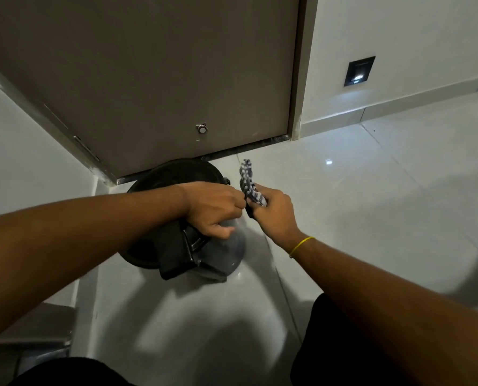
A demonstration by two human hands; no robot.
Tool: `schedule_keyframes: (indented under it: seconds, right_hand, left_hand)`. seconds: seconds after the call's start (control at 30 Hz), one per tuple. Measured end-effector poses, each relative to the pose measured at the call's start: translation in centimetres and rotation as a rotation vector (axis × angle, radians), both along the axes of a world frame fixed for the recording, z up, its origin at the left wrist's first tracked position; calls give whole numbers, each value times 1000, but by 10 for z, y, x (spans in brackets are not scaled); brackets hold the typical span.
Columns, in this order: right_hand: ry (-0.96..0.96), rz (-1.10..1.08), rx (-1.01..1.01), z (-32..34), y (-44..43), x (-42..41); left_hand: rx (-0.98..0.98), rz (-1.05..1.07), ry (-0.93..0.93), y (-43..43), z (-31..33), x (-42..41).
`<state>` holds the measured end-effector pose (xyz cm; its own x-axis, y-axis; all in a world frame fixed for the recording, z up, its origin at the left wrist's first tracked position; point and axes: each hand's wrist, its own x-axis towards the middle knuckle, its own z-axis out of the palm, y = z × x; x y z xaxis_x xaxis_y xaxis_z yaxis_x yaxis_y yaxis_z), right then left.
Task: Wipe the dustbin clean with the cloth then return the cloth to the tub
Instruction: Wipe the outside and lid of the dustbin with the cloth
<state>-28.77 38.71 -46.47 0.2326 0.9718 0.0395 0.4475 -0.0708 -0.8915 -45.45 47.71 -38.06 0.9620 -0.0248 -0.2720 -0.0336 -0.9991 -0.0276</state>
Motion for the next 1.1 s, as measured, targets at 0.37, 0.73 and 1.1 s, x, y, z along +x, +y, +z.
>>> schedule_keyframes:
  seconds: [0.37,0.73,1.1]
  right_hand:
    - [-404,528,104,20,-17,-48]
    - [-583,747,33,5,-27,-54]
    - [-643,611,104,-38,-102,-53]
  left_hand:
    - [-88,367,-323,-30,5,-80]
    - [-137,579,-468,-80,-51,-130]
    - [-232,867,-753,-90,-57,-123]
